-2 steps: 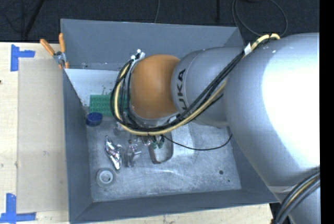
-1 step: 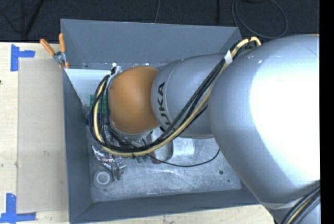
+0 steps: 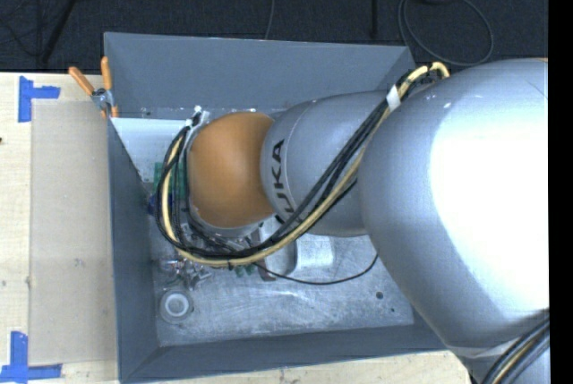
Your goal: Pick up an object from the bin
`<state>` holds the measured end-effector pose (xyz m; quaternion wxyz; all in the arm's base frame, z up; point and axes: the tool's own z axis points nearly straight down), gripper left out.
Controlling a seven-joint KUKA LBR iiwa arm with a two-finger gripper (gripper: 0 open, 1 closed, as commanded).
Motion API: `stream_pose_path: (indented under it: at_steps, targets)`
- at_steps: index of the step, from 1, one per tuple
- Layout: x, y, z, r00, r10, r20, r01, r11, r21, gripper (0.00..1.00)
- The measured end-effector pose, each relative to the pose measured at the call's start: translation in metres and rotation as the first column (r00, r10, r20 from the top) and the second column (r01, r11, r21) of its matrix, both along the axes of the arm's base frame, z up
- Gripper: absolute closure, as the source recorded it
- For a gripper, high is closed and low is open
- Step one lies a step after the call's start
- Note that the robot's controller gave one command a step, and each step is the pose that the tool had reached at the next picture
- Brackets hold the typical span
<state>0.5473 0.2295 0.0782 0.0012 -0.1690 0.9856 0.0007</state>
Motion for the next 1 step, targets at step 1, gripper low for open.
stream_pose_path:
  at_steps: [1]
  targets:
    - [0.0016, 0.0033, 0.1548, 0.997, 0.071, 0.007, -0.071, 0.998, 0.001, 1.0]
